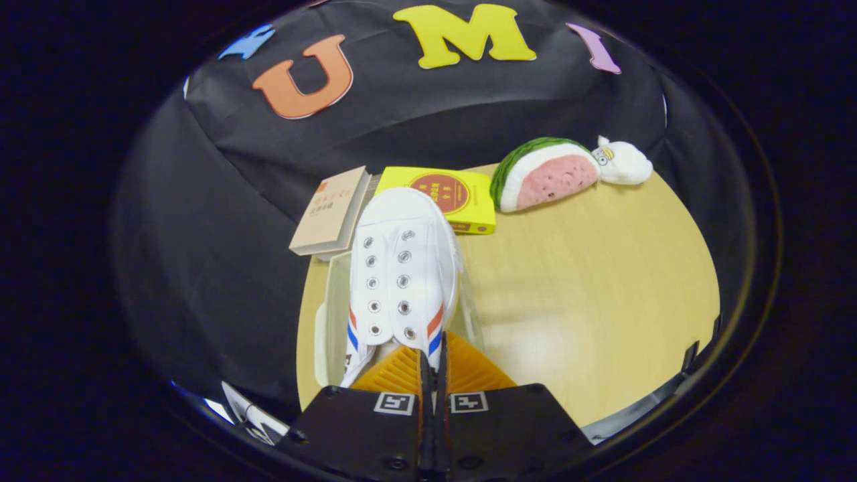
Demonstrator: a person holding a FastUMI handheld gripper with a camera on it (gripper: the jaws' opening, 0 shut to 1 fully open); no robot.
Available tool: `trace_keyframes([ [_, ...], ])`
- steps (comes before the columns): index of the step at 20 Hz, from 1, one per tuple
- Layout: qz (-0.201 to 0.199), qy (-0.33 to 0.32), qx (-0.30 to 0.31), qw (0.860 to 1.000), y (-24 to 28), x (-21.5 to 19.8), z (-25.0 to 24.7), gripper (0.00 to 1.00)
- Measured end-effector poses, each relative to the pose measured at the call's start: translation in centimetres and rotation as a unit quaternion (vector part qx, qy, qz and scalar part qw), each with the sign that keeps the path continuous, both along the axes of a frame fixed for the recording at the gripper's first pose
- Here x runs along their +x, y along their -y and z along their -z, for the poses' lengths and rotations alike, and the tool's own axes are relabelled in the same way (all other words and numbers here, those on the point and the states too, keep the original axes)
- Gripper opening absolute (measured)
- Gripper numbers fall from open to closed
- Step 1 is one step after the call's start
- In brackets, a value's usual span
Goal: Open the storage box then place both shoes into the box .Put the left shoe in first, then the right shoe, with the right side of both shoes facing outward in a uniform manner.
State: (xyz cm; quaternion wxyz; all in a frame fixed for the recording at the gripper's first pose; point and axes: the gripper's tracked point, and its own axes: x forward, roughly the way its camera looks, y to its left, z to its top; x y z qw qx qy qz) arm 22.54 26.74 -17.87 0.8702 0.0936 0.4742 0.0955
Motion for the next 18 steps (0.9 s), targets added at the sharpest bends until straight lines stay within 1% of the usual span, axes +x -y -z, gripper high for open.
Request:
trace_keyframes([
  [3,-0.007,-0.006,-0.034,0.999,-0.8,0.5,2.2,0.06],
  [7,-0.008,-0.017,-0.076,0.997,-0.4,1.0,4.9,0.06],
  [10,-0.012,-0.024,-0.089,0.996,-0.4,1.1,6.2,0.06],
  [12,-0.012,-0.033,-0.087,0.996,-0.3,0.9,6.9,0.06],
  [14,-0.010,-0.039,-0.074,0.996,-0.6,0.8,7.5,0.14],
  [15,-0.012,-0.042,-0.064,0.997,-1.1,0.5,7.5,0.25],
  [17,-0.012,-0.027,-0.072,0.997,-1.0,0.6,6.8,0.39],
  [18,-0.014,-0.017,-0.078,0.997,-1.0,0.6,6.6,0.40],
])
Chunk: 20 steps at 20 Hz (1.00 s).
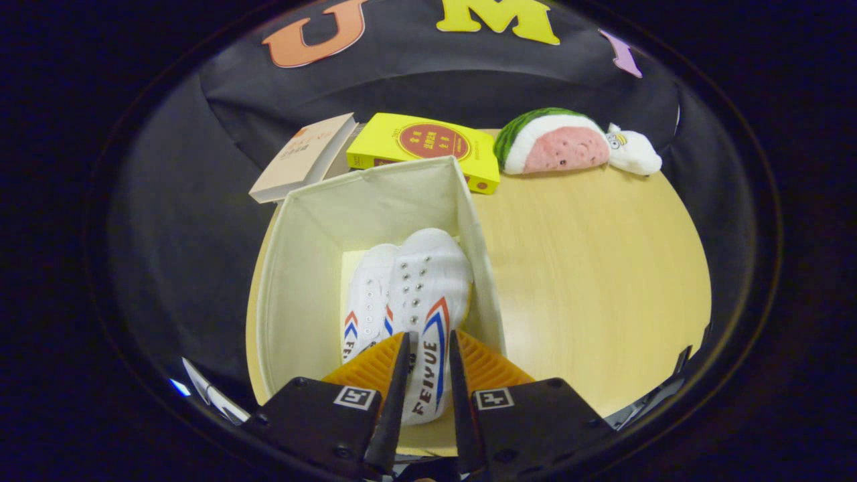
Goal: Open the storage box then place both shoes into the box .Put the left shoe in first, then the right shoe, with the right side of both shoes facing outward in a uniform manner.
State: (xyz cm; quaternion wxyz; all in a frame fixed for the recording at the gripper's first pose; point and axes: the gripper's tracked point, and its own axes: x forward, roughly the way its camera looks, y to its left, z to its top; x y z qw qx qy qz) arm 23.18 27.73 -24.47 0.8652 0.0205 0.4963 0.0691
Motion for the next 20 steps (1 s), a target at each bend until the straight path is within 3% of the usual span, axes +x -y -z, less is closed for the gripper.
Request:
trace_keyframes([
  [2,-0.005,0.020,-0.002,1.000,0.2,-0.2,-1.2,0.49],
  [4,-0.002,0.050,-0.006,0.999,0.9,-0.3,-2.8,0.51],
  [7,-0.006,0.102,-0.015,0.995,1.9,-1.1,-5.7,0.81],
  [12,-0.015,0.185,-0.027,0.982,3.9,-3.6,-10.6,0.83],
  [13,-0.018,0.201,-0.030,0.979,4.2,-4.3,-11.6,0.91],
  [15,-0.022,0.233,-0.039,0.971,5.0,-5.5,-13.4,0.92],
  [20,0.000,0.308,-0.027,0.951,7.6,-8.6,-18.2,0.95],
])
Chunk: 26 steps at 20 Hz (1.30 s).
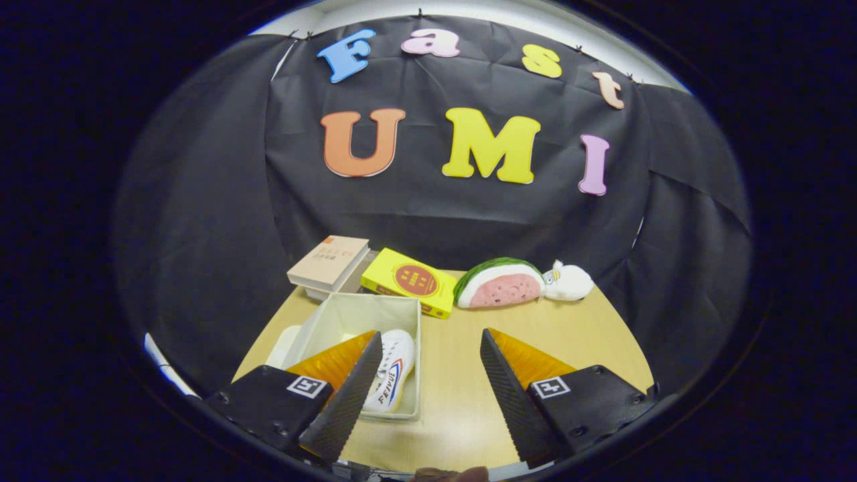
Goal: Open the storage box then place both shoes into the box .Put the left shoe in first, then the right shoe, with the right side of both shoes facing outward in a uniform manner.
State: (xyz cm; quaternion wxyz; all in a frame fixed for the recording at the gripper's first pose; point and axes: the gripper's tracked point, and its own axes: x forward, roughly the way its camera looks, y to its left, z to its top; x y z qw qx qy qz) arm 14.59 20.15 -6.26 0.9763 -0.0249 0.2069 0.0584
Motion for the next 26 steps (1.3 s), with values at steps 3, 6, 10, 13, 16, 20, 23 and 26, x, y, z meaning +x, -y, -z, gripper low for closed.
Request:
trace_keyframes([
  [3,0.027,0.044,0.012,0.999,3.0,-1.7,-3.0,0.96],
  [6,0.055,0.089,0.024,0.994,5.3,-2.9,-5.2,0.99],
  [10,0.080,0.125,0.041,0.988,7.5,-4.7,-6.4,0.99],
  [13,0.085,0.145,0.039,0.985,8.4,-5.9,-6.8,1.00],
  [16,0.091,0.153,0.033,0.984,9.3,-7.1,-7.2,1.00],
  [20,0.101,0.139,0.042,0.984,9.7,-7.7,-6.3,1.00],
  [23,0.106,0.128,0.052,0.985,9.9,-8.1,-5.8,1.00],
  [26,0.112,0.130,0.053,0.984,10.3,-8.6,-5.5,1.00],
])
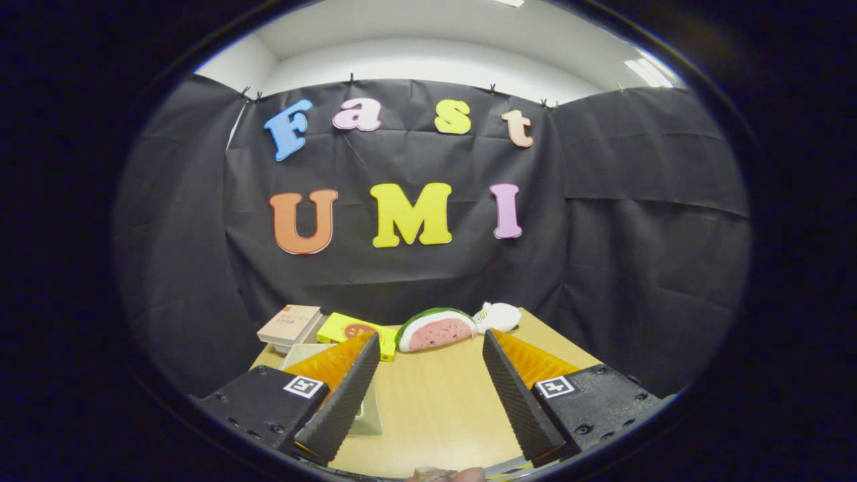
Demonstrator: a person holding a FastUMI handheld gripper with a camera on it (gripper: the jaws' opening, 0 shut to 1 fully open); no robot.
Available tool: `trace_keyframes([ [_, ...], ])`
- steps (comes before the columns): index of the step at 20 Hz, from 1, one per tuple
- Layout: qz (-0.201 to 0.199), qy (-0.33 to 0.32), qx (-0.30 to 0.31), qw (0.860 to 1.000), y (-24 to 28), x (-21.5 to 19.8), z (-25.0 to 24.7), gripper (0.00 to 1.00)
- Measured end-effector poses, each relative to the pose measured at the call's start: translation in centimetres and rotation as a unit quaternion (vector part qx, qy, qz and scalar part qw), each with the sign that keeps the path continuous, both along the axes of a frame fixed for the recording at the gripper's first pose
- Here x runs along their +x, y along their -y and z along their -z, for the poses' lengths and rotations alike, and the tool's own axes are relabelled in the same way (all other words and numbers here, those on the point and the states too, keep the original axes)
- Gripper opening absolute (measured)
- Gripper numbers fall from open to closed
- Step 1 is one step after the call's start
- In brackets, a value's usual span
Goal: Open the storage box then place both shoes into the box .Put the left shoe in first, then the right shoe, with the right side of both shoes facing outward in a uniform manner.
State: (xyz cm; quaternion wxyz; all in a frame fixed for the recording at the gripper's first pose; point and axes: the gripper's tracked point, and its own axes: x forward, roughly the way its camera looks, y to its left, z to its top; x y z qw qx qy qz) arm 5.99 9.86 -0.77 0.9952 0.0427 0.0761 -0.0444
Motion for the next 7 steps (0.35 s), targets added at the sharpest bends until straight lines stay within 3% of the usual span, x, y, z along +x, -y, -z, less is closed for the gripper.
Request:
trace_keyframes([
  [7,0.010,-0.002,0.000,1.000,0.42,-0.60,0.53,1.00],
])
